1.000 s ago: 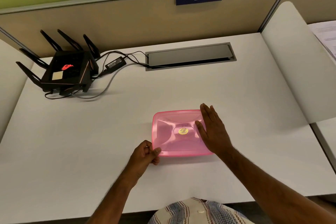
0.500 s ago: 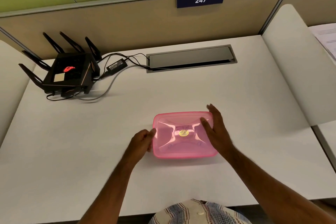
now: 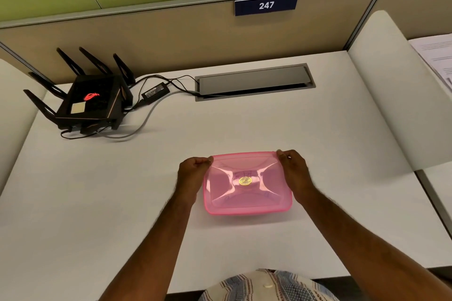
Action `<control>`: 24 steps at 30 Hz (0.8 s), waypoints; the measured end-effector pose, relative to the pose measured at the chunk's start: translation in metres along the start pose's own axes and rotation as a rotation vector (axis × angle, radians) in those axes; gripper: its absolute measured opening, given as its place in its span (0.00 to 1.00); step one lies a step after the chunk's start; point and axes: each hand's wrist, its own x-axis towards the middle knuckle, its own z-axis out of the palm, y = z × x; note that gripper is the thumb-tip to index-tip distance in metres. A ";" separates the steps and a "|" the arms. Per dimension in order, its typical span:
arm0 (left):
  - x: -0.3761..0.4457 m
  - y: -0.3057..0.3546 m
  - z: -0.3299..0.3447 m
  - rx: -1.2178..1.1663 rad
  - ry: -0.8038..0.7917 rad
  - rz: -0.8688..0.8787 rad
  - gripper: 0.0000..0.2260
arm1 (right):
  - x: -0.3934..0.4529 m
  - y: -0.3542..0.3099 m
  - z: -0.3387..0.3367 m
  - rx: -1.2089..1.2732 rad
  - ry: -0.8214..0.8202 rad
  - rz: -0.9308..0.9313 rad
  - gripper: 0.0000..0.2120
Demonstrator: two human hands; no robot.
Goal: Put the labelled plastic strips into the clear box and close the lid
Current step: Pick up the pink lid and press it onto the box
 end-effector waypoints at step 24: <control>-0.078 -0.047 -0.011 -0.072 -0.276 -0.022 0.20 | -0.060 0.027 -0.042 0.050 -0.406 -0.008 0.21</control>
